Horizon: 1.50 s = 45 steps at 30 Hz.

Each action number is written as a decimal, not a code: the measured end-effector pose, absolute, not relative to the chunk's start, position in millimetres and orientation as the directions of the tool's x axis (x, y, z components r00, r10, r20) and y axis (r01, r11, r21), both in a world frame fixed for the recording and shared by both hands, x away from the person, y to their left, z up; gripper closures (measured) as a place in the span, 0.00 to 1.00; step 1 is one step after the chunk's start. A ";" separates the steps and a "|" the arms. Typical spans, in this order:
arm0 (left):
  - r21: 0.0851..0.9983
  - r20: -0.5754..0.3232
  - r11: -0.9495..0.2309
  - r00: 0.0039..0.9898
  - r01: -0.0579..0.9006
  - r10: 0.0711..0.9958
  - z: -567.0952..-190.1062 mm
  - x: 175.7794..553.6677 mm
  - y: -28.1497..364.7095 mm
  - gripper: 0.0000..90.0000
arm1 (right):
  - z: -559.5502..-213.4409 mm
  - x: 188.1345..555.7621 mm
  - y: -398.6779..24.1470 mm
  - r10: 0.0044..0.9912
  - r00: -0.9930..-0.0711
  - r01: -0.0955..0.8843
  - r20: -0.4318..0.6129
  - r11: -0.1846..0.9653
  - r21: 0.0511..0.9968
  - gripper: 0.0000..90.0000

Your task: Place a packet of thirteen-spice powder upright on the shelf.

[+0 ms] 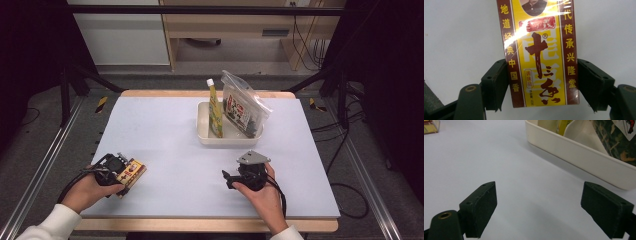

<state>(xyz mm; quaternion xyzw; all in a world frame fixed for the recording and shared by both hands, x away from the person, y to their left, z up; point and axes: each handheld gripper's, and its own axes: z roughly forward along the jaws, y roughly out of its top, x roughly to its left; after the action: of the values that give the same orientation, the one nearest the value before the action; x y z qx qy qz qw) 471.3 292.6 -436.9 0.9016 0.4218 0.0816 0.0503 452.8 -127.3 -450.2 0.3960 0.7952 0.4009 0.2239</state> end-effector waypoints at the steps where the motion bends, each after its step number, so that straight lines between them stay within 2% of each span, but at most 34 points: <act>1: 0.165 0.100 -0.640 0.632 0.751 0.768 -436.0 471.5 292.5 0.34 | -450.4 452.8 -127.1 0.809 -0.587 0.451 -0.037 0.364 0.815 0.15; 7: 0.206 0.138 -0.680 0.667 0.704 0.732 -430.7 472.1 287.6 0.36 | -449.3 452.2 -126.4 0.810 -0.586 0.445 -0.030 0.353 0.823 0.16; 13: 0.296 0.165 -0.716 0.705 0.632 0.690 -420.9 473.3 271.4 0.36 | -449.2 452.0 -125.3 0.806 -0.591 0.439 -0.030 0.353 0.826 0.16; 18: 0.372 0.243 -0.776 0.753 0.510 0.611 -410.3 476.8 243.2 0.36 | -449.9 454.2 -124.3 0.799 -0.601 0.438 -0.014 0.344 0.831 0.16; 20: 0.403 0.247 -0.780 0.764 0.479 0.597 -408.4 478.9 231.8 0.36 | -449.8 454.3 -124.1 0.798 -0.603 0.446 0.008 0.329 0.832 0.16; 31: 0.485 0.293 -0.816 0.821 0.315 0.490 -407.5 476.1 183.0 0.36 | -435.3 456.3 -121.1 0.751 -0.639 0.466 0.169 0.202 0.861 0.28; 45: 0.582 0.318 -0.778 0.816 0.234 0.483 -398.7 473.6 173.5 0.36 | -408.7 468.6 -109.8 0.694 -0.674 0.503 0.252 0.181 0.845 0.39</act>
<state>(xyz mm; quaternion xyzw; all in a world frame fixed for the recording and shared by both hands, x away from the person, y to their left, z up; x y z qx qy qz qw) 473.6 173.5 -398.7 0.9142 0.1962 0.2314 0.2689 468.6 -109.8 -408.7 0.3925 0.7627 0.5053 0.0948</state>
